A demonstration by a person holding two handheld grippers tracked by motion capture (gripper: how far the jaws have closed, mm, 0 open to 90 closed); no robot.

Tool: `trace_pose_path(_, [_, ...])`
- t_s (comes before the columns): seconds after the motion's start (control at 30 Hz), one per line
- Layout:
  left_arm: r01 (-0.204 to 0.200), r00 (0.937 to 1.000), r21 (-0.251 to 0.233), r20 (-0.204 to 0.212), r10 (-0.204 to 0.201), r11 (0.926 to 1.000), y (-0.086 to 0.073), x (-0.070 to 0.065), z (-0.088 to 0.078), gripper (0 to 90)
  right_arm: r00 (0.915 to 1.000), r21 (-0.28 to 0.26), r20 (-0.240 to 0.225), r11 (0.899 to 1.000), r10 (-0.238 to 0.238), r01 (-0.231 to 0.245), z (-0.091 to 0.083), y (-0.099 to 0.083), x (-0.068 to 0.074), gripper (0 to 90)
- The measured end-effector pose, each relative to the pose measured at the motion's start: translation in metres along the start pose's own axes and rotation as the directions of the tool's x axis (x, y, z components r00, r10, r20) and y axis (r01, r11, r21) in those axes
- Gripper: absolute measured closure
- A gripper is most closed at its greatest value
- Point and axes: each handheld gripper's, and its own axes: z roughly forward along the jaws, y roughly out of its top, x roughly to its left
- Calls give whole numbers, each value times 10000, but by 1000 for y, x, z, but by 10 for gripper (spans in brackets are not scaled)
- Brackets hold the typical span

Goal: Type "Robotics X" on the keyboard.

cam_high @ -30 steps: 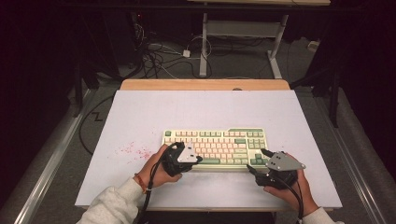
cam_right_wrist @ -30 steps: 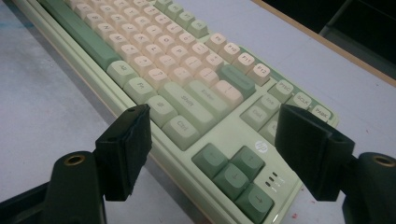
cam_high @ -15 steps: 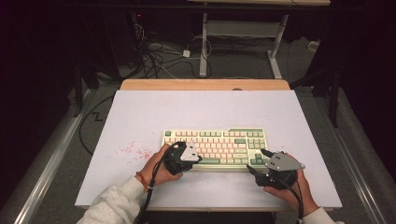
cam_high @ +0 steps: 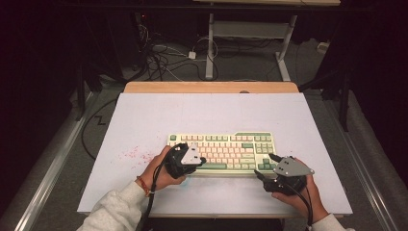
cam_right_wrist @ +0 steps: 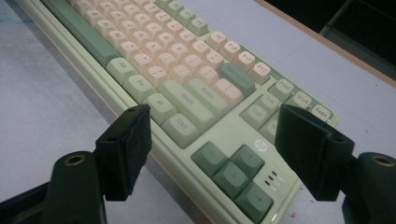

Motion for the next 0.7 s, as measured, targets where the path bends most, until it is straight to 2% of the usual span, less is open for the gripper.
trace_pose_path(0.4, [307,9980,-214,-540,-318,9993,-7,10,-11,820,10000,-46,-9,10000,29,-29,-1,0,-1,275])
trace_pose_path(0.47, [356,9964,-279,-755,-376,9990,-9,11,-13,780,10000,-38,5,10000,31,-31,-1,0,-1,276])
trace_pose_path(0.53, [412,9961,-373,-763,-439,9985,-11,13,-15,750,10000,-39,0,10000,43,-43,-1,0,-1,276])
trace_pose_path(0.6, [359,9929,-423,-1122,-405,9985,-12,13,-16,690,10000,-32,5,10000,50,-50,-1,0,-1,276])
trace_pose_path(0.67, [380,9922,-584,-1168,-447,9976,-15,14,-18,648,10000,-3,16,10000,42,-42,0,0,-1,276])
trace_pose_path(0.7, [341,9903,-646,-1320,-424,9973,-16,13,-19,619,10000,-3,16,10000,43,-42,0,0,-1,276])
